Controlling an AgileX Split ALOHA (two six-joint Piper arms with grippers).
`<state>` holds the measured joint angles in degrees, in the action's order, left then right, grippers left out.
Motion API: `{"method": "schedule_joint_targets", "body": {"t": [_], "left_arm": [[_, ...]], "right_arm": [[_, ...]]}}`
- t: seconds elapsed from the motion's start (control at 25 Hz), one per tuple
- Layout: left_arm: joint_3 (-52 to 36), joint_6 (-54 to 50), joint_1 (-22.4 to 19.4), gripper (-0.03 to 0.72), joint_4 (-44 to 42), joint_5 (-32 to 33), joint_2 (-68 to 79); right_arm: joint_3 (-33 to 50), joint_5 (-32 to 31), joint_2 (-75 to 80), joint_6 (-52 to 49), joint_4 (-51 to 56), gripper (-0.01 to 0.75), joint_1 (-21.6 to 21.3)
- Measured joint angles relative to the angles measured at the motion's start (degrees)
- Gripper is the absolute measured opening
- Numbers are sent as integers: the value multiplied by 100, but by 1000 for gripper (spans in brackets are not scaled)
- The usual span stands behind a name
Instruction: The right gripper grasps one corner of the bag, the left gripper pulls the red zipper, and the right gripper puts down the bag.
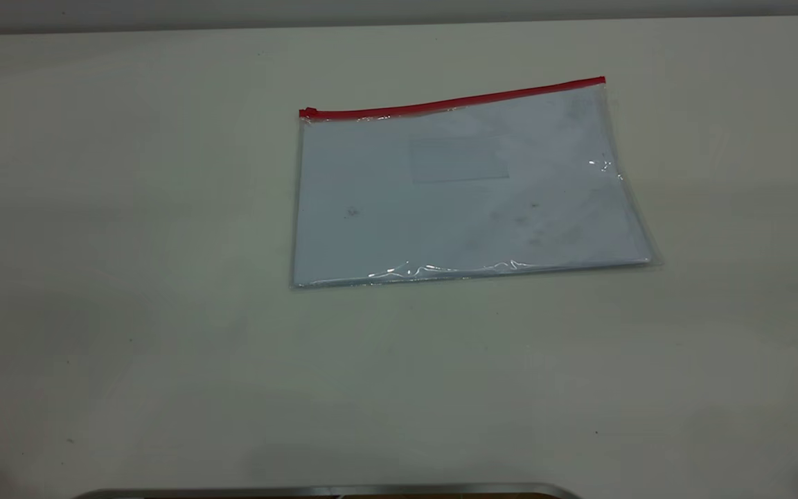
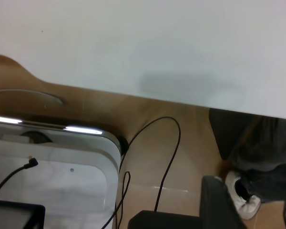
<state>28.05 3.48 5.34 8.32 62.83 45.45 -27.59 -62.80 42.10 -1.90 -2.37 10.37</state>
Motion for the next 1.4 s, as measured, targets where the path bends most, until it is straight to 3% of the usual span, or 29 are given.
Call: {"method": "schedule_joint_targets", "body": {"t": [0.4,1.0,1.2,1.4], "left_arm": [[-22,-125,0,534,-600,-5,-1239],[-22,-126,0,534,-612,88,-2850],[-22,-126,-13,534,-614,105,-3320],[-22,-131,-303,534,-619,111,-3744]], "right_arm": [[0,40,0,0,0,376,0],[0,40,-131,0,0,376,-25],[0,33,-1025,5,0,376,-411],[0,-23,-2453,5,0,376,-597]]}}
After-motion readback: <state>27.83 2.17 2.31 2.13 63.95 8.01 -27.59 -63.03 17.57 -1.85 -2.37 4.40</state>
